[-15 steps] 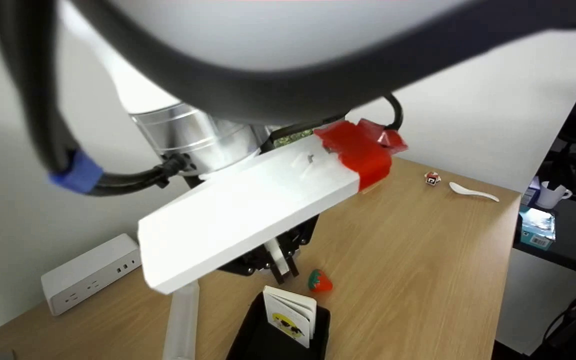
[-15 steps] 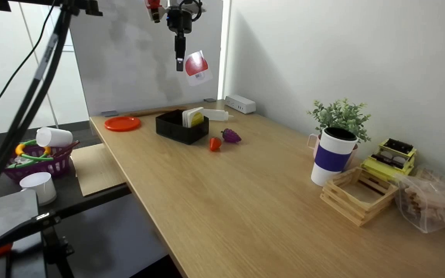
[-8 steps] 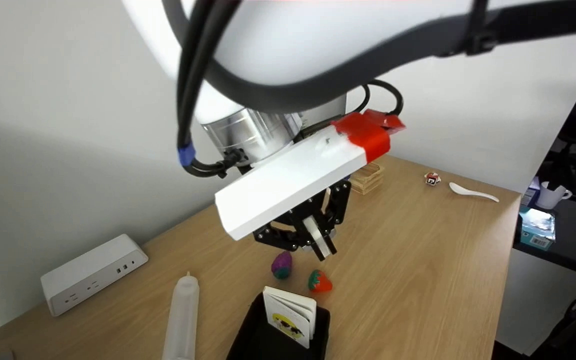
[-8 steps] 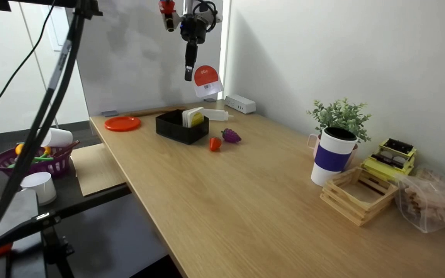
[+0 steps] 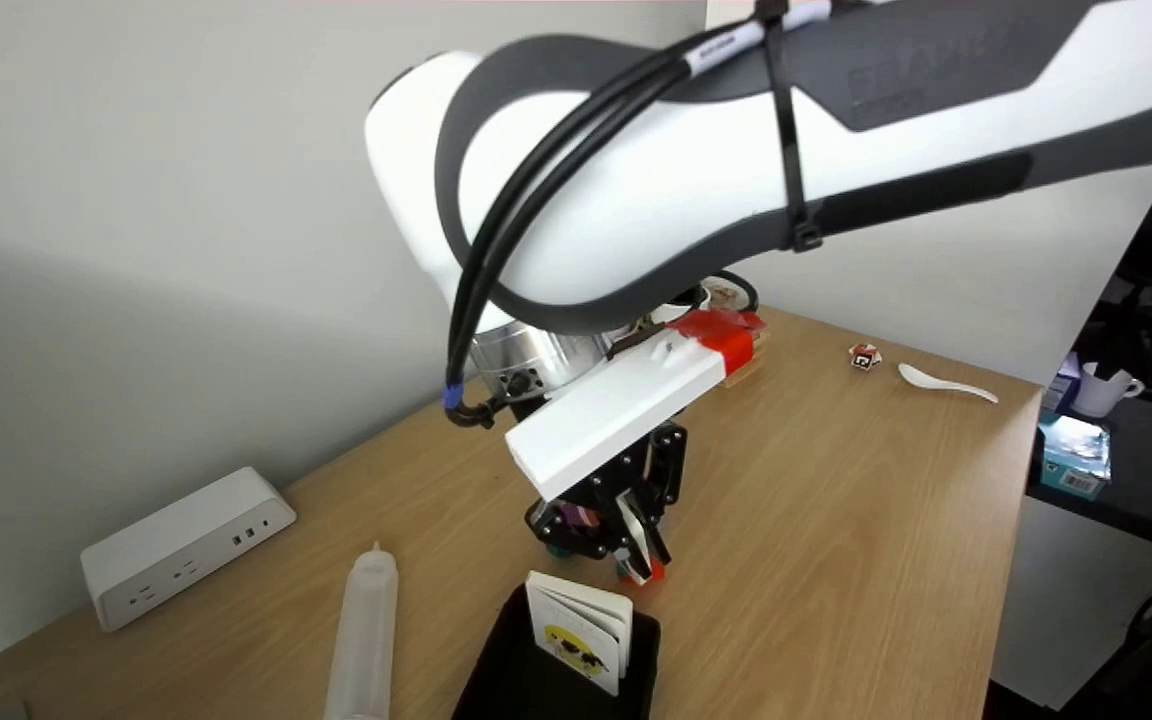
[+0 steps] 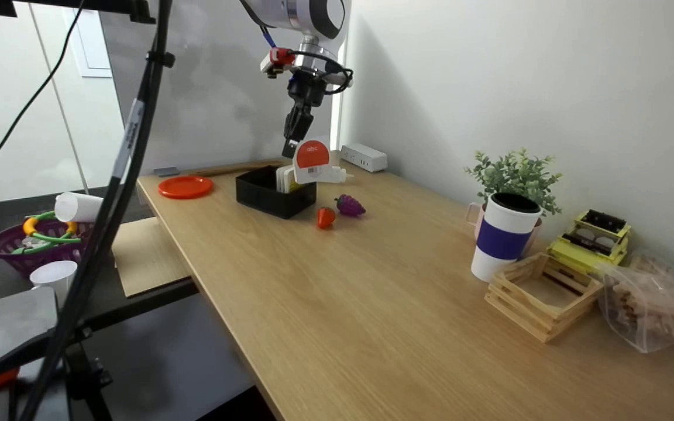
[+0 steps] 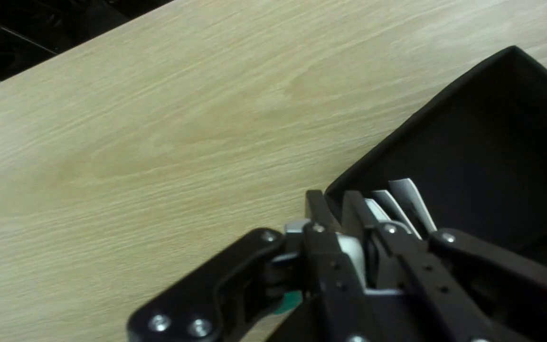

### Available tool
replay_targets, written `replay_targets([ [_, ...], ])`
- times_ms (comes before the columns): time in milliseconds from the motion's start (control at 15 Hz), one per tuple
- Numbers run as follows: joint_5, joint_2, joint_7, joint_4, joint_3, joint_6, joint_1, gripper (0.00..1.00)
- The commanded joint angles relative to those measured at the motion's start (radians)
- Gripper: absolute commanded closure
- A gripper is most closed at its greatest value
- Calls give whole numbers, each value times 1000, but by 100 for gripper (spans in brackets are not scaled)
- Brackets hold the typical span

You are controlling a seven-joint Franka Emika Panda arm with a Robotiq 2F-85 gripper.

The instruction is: Take the books out of the bookcase and put them upright on the table

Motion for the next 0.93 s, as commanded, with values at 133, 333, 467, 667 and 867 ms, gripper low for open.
replay_targets([
  [133, 21, -50, -124, -170, 23, 84, -46, 96],
  [333, 2, -62, -213, -223, 20, 86, -53, 96],
  [467, -3, -66, -283, -248, 21, 95, -59, 96],
  [667, 1, -66, -332, -265, 17, 91, -60, 96],
  [867, 7, -74, -326, -282, 14, 91, -55, 54],
])
